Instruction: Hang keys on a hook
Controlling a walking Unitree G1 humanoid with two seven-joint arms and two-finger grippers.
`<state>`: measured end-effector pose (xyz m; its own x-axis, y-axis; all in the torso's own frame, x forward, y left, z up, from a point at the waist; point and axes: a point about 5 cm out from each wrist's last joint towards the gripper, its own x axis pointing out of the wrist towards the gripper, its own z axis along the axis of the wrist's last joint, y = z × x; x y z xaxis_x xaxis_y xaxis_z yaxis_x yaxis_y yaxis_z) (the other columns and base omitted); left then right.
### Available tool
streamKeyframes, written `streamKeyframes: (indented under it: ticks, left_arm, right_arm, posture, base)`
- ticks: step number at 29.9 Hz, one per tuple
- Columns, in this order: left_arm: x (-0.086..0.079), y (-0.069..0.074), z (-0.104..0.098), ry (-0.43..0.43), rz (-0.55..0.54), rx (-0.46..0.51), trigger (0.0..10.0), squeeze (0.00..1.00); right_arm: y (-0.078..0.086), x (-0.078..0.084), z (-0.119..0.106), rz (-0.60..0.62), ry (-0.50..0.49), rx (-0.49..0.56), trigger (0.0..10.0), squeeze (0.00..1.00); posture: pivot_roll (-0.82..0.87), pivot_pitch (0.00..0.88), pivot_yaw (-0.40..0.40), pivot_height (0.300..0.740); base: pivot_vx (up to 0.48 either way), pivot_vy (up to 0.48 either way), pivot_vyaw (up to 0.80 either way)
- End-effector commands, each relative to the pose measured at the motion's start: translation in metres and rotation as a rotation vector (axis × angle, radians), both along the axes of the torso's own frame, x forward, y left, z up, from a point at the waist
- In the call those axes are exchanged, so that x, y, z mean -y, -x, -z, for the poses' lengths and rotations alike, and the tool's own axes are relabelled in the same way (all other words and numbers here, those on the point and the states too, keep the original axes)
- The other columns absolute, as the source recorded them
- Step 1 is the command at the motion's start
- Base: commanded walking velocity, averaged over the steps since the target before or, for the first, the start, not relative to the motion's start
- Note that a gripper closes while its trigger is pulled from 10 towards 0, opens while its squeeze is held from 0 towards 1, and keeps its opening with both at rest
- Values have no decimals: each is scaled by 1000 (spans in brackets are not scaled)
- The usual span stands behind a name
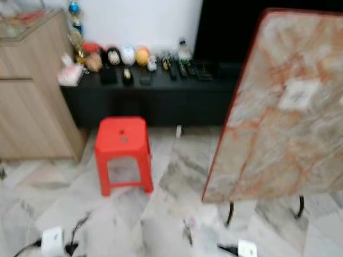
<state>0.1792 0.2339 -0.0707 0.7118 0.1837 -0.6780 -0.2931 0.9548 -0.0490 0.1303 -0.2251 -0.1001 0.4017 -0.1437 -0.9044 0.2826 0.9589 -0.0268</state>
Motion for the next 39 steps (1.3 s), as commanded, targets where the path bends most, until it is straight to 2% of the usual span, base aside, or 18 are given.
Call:
streamKeyframes:
  ticks: [1, 11, 17, 21, 27, 29, 30, 34, 35, 36, 37, 39]
  left_arm:
    - [-7, 5, 0, -20, -6, -11, 10000, 0]
    - [-6, 5, 1, -13, -1, -21, 10000, 0]
    - [-10, 8, 2, -18, -1, -39, 10000, 0]
    - [-13, 7, 1, -32, 3, -35, 10000, 0]
    - [-23, -5, -10, -59, 24, 40, 10000, 0]
    - [-27, -18, -21, -85, 47, 122, 10000, 0]
    - [-29, -31, -33, -112, 76, 203, 10000, 0]
    - [-26, -58, -63, -156, 148, 387, 10000, 0]
    - [-26, -58, -63, -156, 148, 387, 10000, 0]
    - [-23, -62, -69, -164, 168, 417, 10000, 0]
    - [-14, -72, -82, -182, 226, 485, 10000, 0]
    - [-7, -80, -92, -188, 271, 531, 10000, 0]
  right_arm:
    - [-7, -3, -2, -1, -10, 26, 10000, 0]
    - [-12, -23, 0, -22, -27, 25, 10000, 0]
    - [-13, -24, 0, -30, -27, 25, 10000, 0]
    - [-15, -17, -2, -29, -20, 31, 10000, 0]
    - [-10, 7, -5, -11, 2, 29, 10000, 0]
    - [-8, 11, -5, -16, 6, 20, 10000, 0]
    - [-6, 13, -5, -16, 7, 17, 10000, 0]
    - [-4, 10, -4, -30, 5, 8, 10000, 0]
    - [-4, 10, -4, -30, 5, 8, 10000, 0]
    - [-3, 9, -3, -30, 3, 7, 10000, 0]
    - [-3, 3, -2, -33, -4, 6, 10000, 0]
    - [-4, -2, -1, -33, -9, 6, 10000, 0]
  posture:
    - [69, 0, -71, 740]
    - [72, 0, -76, 740]
    - [75, 0, -77, 740]
    - [73, 0, -73, 740]
    - [77, 0, -68, 740]
    - [79, 0, -67, 740]
    - [81, 0, -66, 740]
    - [85, 0, -65, 740]
    - [85, 0, -65, 740]
    - [85, 0, -65, 740]
    - [86, 0, -68, 740]
    - [85, 0, -67, 740]
  base:
    - [0, -480, 0]
    - [0, -480, 0]
    - [0, -480, 0]
    - [0, -302, 0]
    - [0, 0, 0]
    - [0, 0, 0]
    - [0, 0, -800]
    - [0, 0, -800]
    - [0, 0, -800]
    - [0, 0, -800]
    - [0, 0, -788]
    - [0, 0, -788]
